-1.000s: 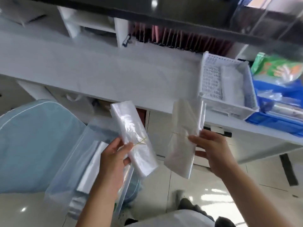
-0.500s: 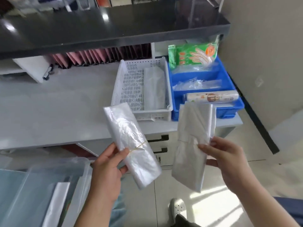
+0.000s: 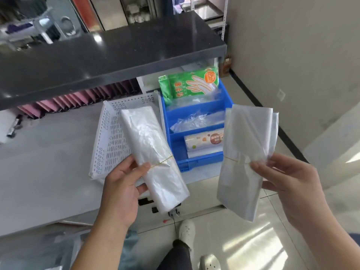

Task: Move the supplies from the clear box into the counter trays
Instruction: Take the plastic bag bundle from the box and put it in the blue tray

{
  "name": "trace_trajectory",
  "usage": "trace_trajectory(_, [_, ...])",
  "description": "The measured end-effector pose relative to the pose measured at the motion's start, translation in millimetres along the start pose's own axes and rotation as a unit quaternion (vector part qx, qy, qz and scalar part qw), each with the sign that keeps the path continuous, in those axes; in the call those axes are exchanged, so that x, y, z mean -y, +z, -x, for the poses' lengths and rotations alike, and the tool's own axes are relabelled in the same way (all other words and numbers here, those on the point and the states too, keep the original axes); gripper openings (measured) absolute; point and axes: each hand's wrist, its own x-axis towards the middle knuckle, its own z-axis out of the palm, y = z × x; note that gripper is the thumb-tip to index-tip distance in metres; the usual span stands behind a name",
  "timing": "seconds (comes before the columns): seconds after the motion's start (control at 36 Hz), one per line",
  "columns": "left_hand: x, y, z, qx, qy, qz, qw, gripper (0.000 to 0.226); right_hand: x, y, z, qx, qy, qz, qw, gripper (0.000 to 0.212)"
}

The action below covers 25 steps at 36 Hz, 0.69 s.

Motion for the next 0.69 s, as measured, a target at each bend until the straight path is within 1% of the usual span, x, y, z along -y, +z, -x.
trace_trajectory(0.08, [1, 16, -22, 0.012, 0.019, -0.025, 0.999, 0.033, 6, 23, -22, -0.007, -0.022, 0.026, 0.999, 0.015])
trace_trajectory(0.14, [3, 26, -35, 0.017, 0.026, -0.039, 0.999, 0.033, 10, 49, -34, -0.010, -0.037, 0.052, 0.998, 0.015])
trace_trajectory(0.22, [2, 42, -55, 0.042, 0.057, -0.050, 0.996, 0.031, 13, 99, -53, -0.002, -0.085, 0.093, 0.992, 0.018])
trace_trajectory(0.31, [-2, 56, -76, 0.034, 0.082, -0.041, 0.995, 0.029, 17, 146, -68, -0.006, -0.135, 0.151, 0.979, 0.017])
trace_trajectory(0.39, [-7, 63, -97, 0.020, 0.109, -0.031, 0.993, 0.025, 17, 176, -82, -0.038, -0.153, 0.181, 0.971, 0.014])
trace_trajectory(0.47, [-11, 65, -113, 0.032, 0.127, -0.033, 0.991, 0.026, 16, 191, -94, -0.060, -0.160, 0.166, 0.971, 0.018])
trace_trajectory(0.58, [-14, 71, -126, 0.064, 0.154, -0.082, 0.983, 0.026, 16, 196, -107, -0.069, -0.157, 0.137, 0.976, 0.025])
trace_trajectory(0.64, [-15, 74, -129, 0.077, 0.175, -0.110, 0.975, 0.025, 17, 195, -113, -0.067, -0.145, 0.125, 0.979, 0.024])
trace_trajectory(0.69, [-16, 78, -132, 0.074, 0.202, -0.140, 0.966, 0.027, 17, 193, -116, -0.061, -0.138, 0.108, 0.983, 0.022])
